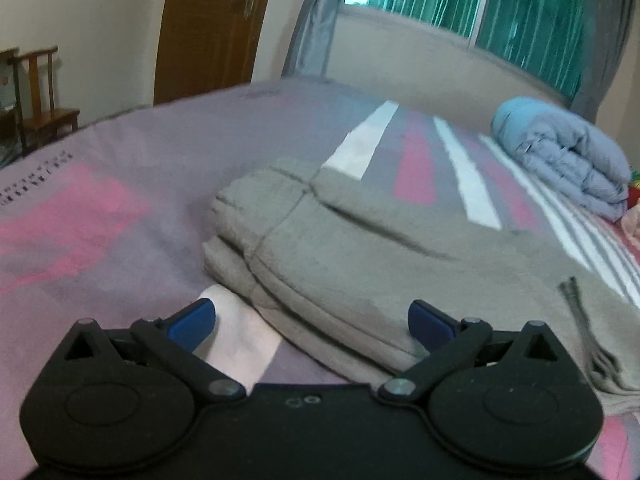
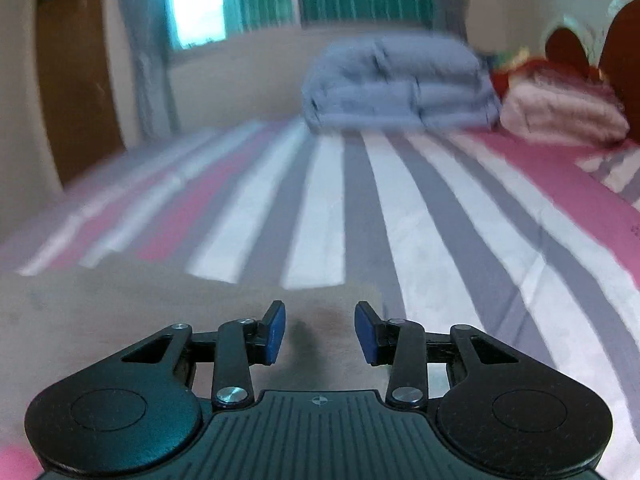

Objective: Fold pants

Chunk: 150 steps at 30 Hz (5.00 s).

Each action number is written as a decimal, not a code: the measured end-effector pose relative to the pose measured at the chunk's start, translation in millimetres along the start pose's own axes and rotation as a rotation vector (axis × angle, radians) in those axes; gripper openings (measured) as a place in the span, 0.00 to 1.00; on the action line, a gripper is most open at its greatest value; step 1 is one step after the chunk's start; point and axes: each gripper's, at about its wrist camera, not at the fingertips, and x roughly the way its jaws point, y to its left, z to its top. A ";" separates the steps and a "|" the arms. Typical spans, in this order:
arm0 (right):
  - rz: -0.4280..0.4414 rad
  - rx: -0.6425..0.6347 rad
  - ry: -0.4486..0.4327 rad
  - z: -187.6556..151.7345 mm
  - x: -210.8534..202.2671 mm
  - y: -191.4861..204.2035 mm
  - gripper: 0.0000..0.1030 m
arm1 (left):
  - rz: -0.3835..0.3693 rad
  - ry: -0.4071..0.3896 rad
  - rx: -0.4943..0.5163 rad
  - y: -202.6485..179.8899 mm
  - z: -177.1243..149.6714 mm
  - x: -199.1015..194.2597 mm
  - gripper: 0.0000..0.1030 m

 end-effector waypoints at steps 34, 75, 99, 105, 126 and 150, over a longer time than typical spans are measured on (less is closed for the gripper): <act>-0.089 0.291 -0.175 -75.2 -119.5 -75.8 0.59 | -0.297 0.036 -0.288 58.0 4.4 60.0 0.56; -0.144 0.496 -0.219 -72.0 -138.4 -133.9 0.59 | -0.227 -0.213 0.156 -97.3 61.8 -38.3 0.18; -0.162 0.708 -0.236 -84.8 -149.5 -190.7 0.59 | -0.430 -0.207 0.936 -408.1 -95.7 -23.6 0.17; -0.152 0.739 -0.220 -87.1 -145.2 -194.8 0.60 | -0.434 -0.186 1.045 -407.8 -120.5 -8.6 0.19; -0.137 0.686 -0.219 -84.3 -155.9 -182.6 0.65 | -0.221 -0.236 0.629 -208.1 -96.2 -78.4 0.83; 0.376 0.370 -0.151 -40.0 -113.1 -45.0 0.68 | -0.271 -0.149 0.327 -151.6 -71.3 -12.2 0.79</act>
